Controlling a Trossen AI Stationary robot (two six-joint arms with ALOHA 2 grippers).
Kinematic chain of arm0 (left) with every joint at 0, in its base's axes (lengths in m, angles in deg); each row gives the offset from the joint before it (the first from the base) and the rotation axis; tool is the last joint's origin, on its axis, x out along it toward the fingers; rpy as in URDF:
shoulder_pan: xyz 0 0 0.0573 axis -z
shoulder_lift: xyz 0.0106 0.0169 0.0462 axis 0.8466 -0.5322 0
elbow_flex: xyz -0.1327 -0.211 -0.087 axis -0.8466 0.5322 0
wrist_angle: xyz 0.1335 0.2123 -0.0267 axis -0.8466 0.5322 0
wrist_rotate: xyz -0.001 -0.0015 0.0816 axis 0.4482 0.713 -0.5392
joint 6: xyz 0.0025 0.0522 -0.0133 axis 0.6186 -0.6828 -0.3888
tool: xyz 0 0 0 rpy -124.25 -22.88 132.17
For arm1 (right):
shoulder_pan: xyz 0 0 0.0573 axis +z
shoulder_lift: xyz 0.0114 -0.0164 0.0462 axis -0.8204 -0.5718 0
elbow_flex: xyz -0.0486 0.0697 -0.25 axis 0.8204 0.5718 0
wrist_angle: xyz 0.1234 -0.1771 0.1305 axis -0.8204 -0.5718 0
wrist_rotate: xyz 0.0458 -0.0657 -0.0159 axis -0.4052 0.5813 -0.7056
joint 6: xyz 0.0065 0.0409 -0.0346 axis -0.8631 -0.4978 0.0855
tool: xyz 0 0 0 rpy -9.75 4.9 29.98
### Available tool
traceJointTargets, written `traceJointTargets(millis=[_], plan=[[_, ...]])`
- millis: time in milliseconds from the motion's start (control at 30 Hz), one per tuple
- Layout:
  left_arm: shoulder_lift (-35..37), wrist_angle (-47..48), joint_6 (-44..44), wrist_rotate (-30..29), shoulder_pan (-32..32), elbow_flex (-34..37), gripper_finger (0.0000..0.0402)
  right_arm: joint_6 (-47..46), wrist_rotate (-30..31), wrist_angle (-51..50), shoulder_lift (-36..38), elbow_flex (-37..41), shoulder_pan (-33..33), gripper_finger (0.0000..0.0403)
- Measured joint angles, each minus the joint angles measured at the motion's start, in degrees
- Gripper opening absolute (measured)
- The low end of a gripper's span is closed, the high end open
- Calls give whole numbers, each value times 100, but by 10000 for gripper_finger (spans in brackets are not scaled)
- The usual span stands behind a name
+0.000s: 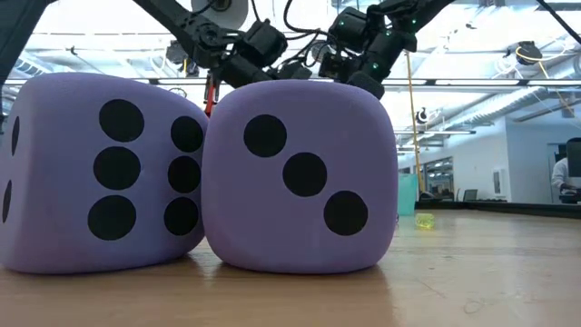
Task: Pick & Place Dice
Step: Put the right big purple dice into the green bin
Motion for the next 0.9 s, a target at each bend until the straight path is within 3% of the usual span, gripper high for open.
traceJointTargets(millis=[200,367,667,900], plan=[[272,37,-257,-113,66,0,1,-73,227,-68,0,0,-13,398],[1010,507,-622,-480,91,28,1,-145,264,-212,159,0,-44,396],[3703,1224,-780,-920,229,946,1,-674,-690,-118,1468,201,-168,394],[5750,1106,-252,-934,492,2627,0,-1509,-932,1700,3130,1942,-151,370]])
